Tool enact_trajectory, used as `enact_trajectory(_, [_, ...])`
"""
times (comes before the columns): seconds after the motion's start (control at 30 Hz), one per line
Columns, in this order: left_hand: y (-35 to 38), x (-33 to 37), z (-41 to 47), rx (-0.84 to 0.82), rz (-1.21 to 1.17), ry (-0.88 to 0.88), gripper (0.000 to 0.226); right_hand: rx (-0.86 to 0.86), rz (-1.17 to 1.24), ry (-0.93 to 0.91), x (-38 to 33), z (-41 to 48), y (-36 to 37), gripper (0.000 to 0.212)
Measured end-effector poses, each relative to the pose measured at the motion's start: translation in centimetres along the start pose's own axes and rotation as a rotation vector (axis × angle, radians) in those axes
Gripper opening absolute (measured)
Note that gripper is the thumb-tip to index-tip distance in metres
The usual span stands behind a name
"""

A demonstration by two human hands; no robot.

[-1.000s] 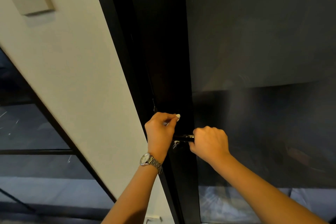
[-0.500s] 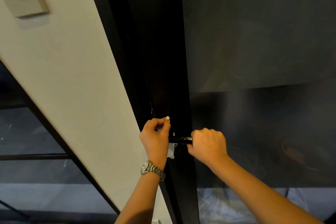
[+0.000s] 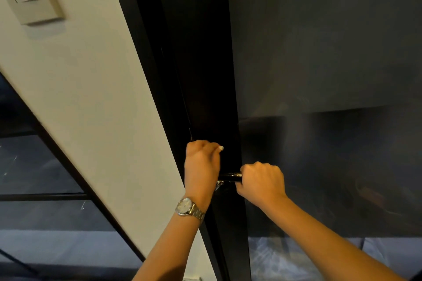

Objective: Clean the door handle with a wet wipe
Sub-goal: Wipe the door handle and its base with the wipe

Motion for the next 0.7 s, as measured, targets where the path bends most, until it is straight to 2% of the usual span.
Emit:
enact_trajectory(0.07, [0.8, 1.2, 0.1, -0.095, 0.117, 0.194, 0.013, -0.003, -0.003, 0.007, 0.0, 0.1, -0.1, 0.027])
enact_trajectory(0.13, [1.0, 1.2, 0.5, -0.163, 0.137, 0.211, 0.015, -0.003, -0.001, 0.006, -0.1, 0.0, -0.1, 0.027])
enact_trajectory(0.2, [0.4, 0.0, 0.8, -0.111, 0.028, 0.079, 0.016, -0.003, 0.0, 0.002, -0.1, 0.0, -0.1, 0.027])
enact_trajectory(0.27, [-0.6, -1.4, 0.1, 0.004, -0.139, -0.142, 0.016, -0.002, -0.005, 0.0, -0.1, -0.1, 0.0, 0.026])
enact_trajectory(0.33, [-0.6, -1.9, -1.0, 0.041, -0.266, -0.328, 0.017, 0.0, -0.009, 0.004, 0.0, 0.0, 0.1, 0.026])
enact_trajectory(0.5, [-0.1, -2.4, -2.2, 0.053, -0.449, -0.604, 0.015, 0.019, -0.016, 0.01, 0.0, 0.0, 0.1, 0.025])
enact_trajectory(0.6, [1.2, -3.6, -3.1, -0.016, -0.598, -0.842, 0.009, 0.015, -0.005, 0.011, 0.0, 0.0, 0.1, 0.025])
enact_trajectory(0.7, [1.5, -3.7, -3.2, -0.035, -0.714, -0.971, 0.02, -0.002, -0.004, 0.014, 0.0, 0.1, 0.1, 0.025])
Point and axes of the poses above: each hand's wrist, its own z-axis towards the middle knuckle, its own y-axis out of the palm, x = y × z, the point moved 4 cm from there along z, towards the middle knuckle, and after that the axes turned 9 degrees about -y, right-handed, at the moved point
